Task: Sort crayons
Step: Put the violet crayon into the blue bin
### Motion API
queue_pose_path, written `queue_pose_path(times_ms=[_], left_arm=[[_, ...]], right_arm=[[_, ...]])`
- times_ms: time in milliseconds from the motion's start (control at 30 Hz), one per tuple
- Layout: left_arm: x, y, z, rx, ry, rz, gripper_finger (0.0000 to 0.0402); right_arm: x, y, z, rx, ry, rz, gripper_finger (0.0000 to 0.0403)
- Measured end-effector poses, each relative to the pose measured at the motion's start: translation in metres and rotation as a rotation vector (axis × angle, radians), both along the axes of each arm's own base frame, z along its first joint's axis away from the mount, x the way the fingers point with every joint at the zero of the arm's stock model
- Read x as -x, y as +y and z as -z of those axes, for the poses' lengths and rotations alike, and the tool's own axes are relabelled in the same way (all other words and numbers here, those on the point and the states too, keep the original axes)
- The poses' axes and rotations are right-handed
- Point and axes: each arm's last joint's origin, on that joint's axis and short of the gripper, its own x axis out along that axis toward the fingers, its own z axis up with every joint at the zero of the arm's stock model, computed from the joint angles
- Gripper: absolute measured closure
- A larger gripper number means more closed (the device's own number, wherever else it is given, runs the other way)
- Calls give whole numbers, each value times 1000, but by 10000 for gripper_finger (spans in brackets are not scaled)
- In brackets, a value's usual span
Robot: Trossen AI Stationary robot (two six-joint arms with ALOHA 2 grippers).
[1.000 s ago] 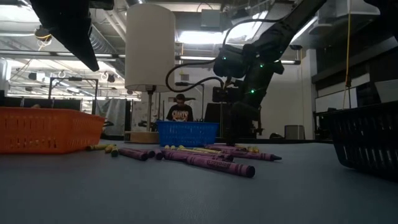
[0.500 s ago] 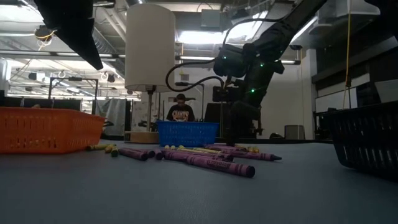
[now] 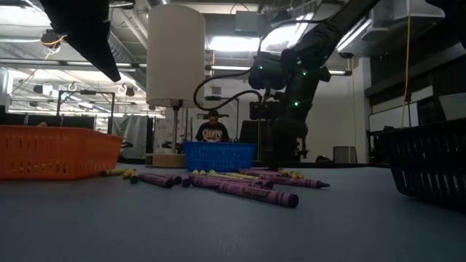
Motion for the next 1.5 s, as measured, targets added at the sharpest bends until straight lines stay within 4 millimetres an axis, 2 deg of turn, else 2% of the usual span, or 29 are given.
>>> queue_pose_path(times_ms=[300,533,633,833,1067,1233,1500], left_arm=[[0,0,0,-1,0,0,273],[0,0,0,-1,-1,0,273],[0,0,0,-1,-1,0,273],[0,0,0,-1,-1,0,273],[0,0,0,-1,-1,0,273],[0,0,0,-1,-2,0,273],[0,0,0,-3,-7,-1,273]], right_arm=[[-5,-1,-35,-31,122,-10,375],[-6,-2,-74,-53,213,-10,375],[-7,-3,-93,-12,241,1,375],[-18,-8,-121,72,133,0,375],[-45,-14,-130,172,-134,-79,375],[-58,-19,-124,212,-209,-111,375],[-72,-24,-88,175,-151,-115,375]])
